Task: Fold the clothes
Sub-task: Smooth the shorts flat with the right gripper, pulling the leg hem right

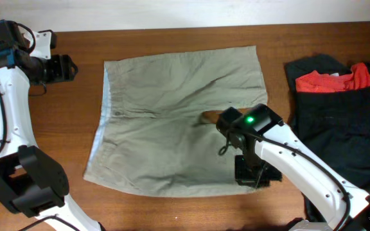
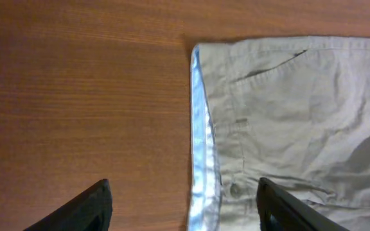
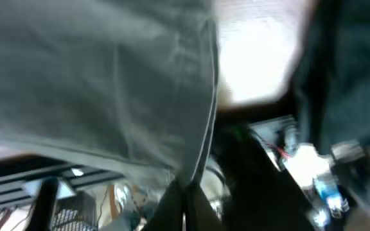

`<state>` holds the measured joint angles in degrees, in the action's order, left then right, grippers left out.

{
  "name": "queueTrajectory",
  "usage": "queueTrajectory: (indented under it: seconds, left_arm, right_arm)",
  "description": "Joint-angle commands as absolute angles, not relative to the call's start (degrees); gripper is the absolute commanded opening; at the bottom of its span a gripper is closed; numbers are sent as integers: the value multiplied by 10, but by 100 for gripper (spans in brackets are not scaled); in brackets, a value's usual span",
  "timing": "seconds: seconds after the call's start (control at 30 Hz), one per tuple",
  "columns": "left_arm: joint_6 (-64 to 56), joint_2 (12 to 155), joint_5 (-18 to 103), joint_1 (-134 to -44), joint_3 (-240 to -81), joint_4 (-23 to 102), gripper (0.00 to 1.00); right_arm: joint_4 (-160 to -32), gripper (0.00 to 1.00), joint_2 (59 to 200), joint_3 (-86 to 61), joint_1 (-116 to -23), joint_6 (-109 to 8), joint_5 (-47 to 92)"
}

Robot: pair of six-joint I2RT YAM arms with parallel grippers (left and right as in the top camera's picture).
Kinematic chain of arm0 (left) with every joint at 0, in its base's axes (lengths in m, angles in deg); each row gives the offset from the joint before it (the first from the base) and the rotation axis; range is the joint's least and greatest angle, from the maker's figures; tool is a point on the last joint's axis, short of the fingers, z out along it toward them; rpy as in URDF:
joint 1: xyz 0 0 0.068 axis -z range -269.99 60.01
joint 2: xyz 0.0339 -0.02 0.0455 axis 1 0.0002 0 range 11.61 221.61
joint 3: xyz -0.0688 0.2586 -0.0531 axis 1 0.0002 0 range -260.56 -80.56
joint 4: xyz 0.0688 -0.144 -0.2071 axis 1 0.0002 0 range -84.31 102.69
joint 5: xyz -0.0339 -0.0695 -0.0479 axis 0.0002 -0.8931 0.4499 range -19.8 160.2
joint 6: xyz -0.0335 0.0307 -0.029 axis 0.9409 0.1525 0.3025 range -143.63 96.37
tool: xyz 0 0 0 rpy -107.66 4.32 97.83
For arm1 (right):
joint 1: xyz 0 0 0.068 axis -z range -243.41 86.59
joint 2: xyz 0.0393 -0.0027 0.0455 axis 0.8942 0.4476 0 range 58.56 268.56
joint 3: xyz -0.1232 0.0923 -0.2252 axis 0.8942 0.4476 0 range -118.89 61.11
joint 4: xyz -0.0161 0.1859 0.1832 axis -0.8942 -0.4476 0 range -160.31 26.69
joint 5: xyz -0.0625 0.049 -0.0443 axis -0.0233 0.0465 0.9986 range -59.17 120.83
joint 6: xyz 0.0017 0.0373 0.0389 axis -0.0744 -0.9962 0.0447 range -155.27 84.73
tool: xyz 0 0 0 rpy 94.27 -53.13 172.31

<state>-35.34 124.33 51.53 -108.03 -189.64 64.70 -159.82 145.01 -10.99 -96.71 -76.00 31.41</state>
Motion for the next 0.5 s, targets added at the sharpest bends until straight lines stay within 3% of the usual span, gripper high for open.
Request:
queueTrajectory:
  seconds: [0.0,0.07,0.1,0.13,0.17,0.27,0.33,0.4,0.47]
  left_arm:
    - [-379,1239,498,-1048,-1902,648,73]
    - [-387,1246,506,-1027,-1902,647,73]
    - [-387,1252,518,-1014,-1902,647,74]
    - [-387,1258,531,-1004,-1901,648,75]
    - [-387,1264,537,-997,-1901,649,77]
    - [-387,1277,536,-995,-1901,652,78]
    - [-387,1283,534,-994,-1901,658,77]
    - [-387,1283,534,-992,-1901,658,74]
    - [-387,1283,535,-988,-1901,664,74]
  right_arm:
    - [-1607,5,1447,-101,-963,-817,343]
    - [-1606,23,1447,-92,-963,-828,346]
    - [-1607,70,1447,-82,-963,-828,346]
    - [-1607,91,1447,-69,-963,-828,351]
    - [-1605,99,1447,-57,-963,-833,379]
    - [-1519,96,1447,-56,-918,-850,418]
    - [-1429,74,1448,-55,-860,-820,409]
    - [-1342,67,1459,-55,-801,-753,363]
    - [-1292,71,1480,-52,-755,-669,305]
